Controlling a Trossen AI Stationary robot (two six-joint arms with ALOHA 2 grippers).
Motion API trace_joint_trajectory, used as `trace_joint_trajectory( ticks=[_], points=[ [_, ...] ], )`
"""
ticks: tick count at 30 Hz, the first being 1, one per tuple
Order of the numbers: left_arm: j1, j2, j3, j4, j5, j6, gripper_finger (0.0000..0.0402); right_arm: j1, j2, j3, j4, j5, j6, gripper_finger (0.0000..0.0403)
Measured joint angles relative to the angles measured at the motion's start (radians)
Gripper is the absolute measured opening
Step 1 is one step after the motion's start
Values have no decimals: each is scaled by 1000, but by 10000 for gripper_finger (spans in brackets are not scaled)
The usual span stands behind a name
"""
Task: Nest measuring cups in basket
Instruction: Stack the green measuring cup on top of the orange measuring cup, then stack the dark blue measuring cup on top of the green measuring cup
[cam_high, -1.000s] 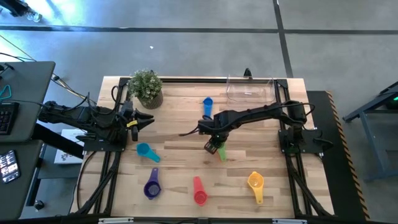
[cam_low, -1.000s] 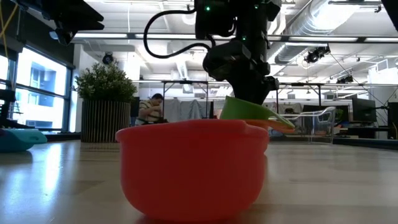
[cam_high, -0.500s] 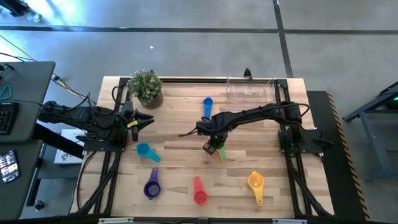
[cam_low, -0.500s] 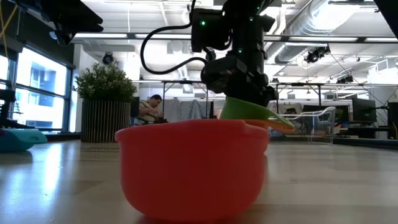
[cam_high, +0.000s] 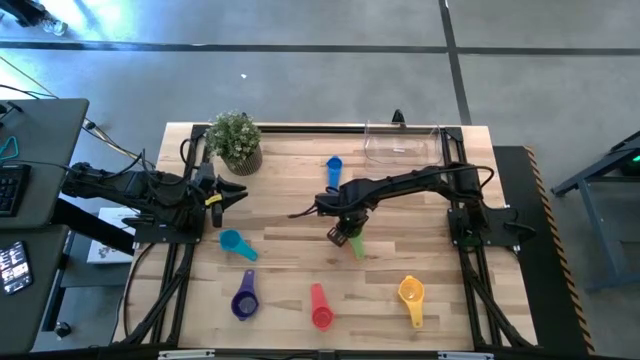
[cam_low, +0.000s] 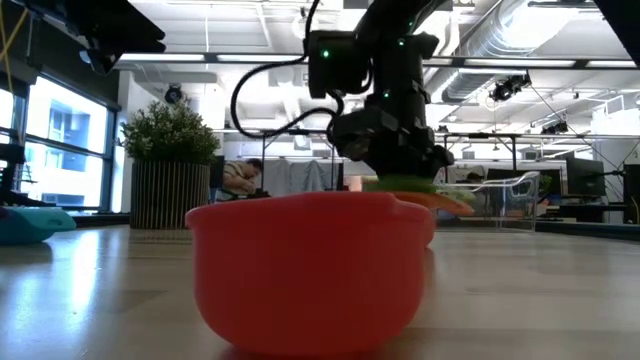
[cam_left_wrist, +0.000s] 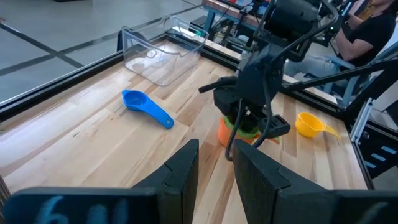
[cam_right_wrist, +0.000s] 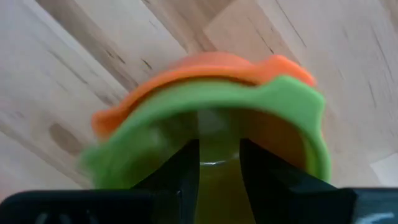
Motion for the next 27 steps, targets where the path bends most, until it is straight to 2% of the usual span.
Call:
trace_joint_trajectory(
  ticks=[9, 19, 27],
  points=[
    [0, 0, 0, -20, -1, 0, 90, 0, -3, 43, -31, -4, 14, 108],
    [0, 0, 0, -20, 0, 0, 90, 1, -4, 158, -241, 21, 8, 108],
    [0, 0, 0, 14, 5, 0, 90, 31, -4, 302, -355, 40, 92, 108]
  ],
)
